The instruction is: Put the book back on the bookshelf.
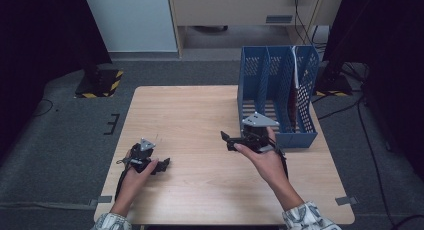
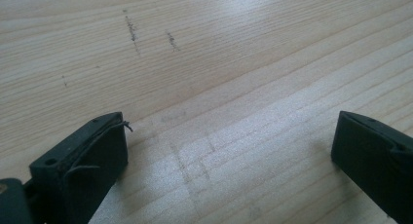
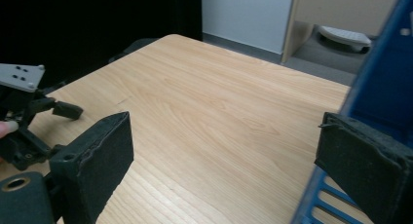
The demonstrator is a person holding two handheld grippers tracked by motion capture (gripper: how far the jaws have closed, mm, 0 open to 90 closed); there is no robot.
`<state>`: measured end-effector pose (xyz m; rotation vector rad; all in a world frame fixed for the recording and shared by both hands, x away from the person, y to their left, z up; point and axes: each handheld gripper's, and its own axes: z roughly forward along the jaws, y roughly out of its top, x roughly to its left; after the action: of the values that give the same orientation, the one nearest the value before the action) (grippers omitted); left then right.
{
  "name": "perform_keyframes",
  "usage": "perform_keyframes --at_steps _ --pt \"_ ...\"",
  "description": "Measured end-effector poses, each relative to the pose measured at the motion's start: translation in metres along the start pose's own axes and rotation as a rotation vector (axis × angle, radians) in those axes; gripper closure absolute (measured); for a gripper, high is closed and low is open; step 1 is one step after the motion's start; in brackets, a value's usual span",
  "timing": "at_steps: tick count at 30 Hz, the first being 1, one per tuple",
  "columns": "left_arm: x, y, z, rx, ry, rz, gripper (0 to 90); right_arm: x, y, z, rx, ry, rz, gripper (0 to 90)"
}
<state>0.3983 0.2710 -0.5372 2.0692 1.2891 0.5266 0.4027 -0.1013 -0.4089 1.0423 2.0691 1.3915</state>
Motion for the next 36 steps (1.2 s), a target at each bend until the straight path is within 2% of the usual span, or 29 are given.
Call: perform_keyframes --at_steps 6,11,15,16,23,26,30,32,36 --pt "0.000 0.000 0.000 0.000 0.000 0.000 0.0 0.018 0.002 0.014 0.010 0.036 -0.026 6.6" --pt "0.000 0.000 0.000 0.000 0.001 -0.001 0.0 0.030 -0.005 0.027 0.040 0.055 -0.034 6.9" --pt "0.000 0.000 0.000 0.000 0.001 -0.001 0.0 0.042 -0.020 0.038 0.072 0.082 -0.046 7.8" --pt "0.000 0.000 0.000 0.000 0.001 -0.001 0.0 0.045 -0.026 0.042 0.096 0.092 -0.048 8.0" --pt "0.000 0.000 0.000 0.000 0.001 -0.001 0.0 0.057 -0.054 0.052 0.161 0.125 -0.060 9.0" --pt "0.000 0.000 0.000 0.000 0.002 -0.001 0.0 0.060 -0.066 0.059 0.204 0.132 -0.053 10.7" --pt "0.000 0.000 0.000 0.000 0.002 -0.002 0.0 0.068 -0.079 0.072 0.233 0.151 -0.026 11.1" --pt "0.000 0.000 0.000 -0.001 0.002 -0.002 0.0 0.070 -0.083 0.080 0.252 0.146 -0.022 10.5" --pt "0.000 0.000 0.000 -0.001 0.002 -0.002 0.0 0.070 -0.083 0.095 0.253 0.129 -0.011 10.1"
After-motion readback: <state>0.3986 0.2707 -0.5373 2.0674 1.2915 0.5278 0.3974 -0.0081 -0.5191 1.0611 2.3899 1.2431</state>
